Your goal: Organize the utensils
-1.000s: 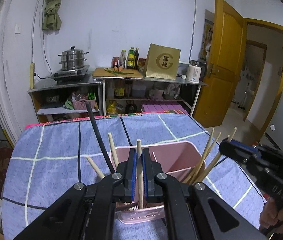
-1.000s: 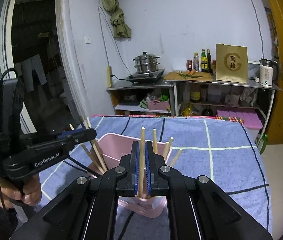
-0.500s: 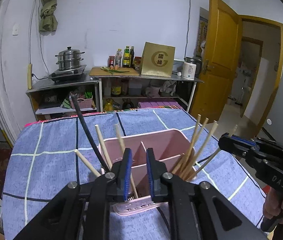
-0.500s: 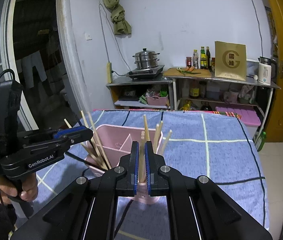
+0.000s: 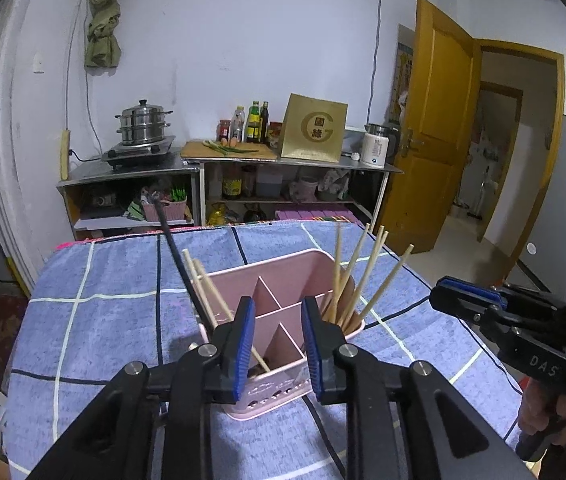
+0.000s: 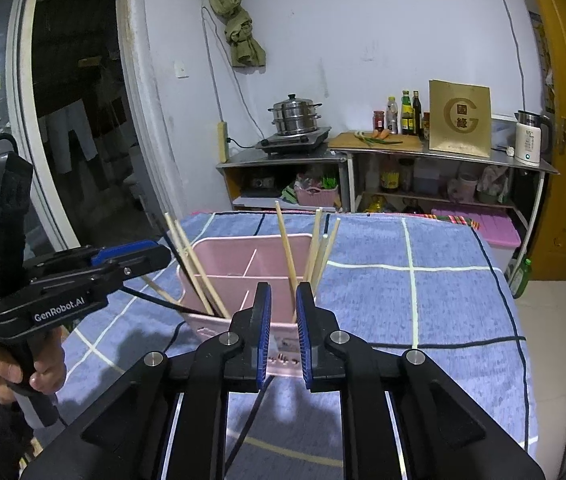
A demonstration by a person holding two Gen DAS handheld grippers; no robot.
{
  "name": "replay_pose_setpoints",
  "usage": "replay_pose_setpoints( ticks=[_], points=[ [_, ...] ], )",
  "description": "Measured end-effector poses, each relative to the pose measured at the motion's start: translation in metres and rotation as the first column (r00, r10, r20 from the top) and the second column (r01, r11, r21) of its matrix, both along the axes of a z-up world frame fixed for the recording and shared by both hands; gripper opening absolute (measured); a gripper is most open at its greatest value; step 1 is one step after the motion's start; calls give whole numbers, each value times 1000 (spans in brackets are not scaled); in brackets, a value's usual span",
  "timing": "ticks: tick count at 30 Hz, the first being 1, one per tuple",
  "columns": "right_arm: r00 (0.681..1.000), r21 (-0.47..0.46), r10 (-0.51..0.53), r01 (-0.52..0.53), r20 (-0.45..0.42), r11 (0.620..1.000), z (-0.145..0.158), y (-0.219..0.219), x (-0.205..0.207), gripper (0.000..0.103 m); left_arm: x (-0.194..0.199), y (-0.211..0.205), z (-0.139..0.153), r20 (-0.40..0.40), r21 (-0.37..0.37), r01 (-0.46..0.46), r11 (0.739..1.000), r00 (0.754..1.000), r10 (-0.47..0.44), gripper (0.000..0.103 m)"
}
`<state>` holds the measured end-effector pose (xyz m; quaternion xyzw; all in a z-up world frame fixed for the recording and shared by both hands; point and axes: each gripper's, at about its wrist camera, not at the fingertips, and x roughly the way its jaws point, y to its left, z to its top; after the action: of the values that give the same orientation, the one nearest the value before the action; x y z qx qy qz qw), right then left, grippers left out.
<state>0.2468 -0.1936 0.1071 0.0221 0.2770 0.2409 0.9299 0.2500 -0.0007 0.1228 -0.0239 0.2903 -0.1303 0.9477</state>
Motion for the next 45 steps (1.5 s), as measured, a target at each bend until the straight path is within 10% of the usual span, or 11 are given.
replay_pose_setpoints(
  ticks=[27, 45],
  points=[
    [999, 30, 45, -46, 29, 998, -24, -5, -74, 20, -108, 28, 7, 134, -38, -69, 997, 988, 73, 45],
    [1000, 2, 16, -16, 20, 1000, -62, -8, -119, 20, -162, 29, -75, 40, -52, -151, 987, 987, 153, 48]
  ],
)
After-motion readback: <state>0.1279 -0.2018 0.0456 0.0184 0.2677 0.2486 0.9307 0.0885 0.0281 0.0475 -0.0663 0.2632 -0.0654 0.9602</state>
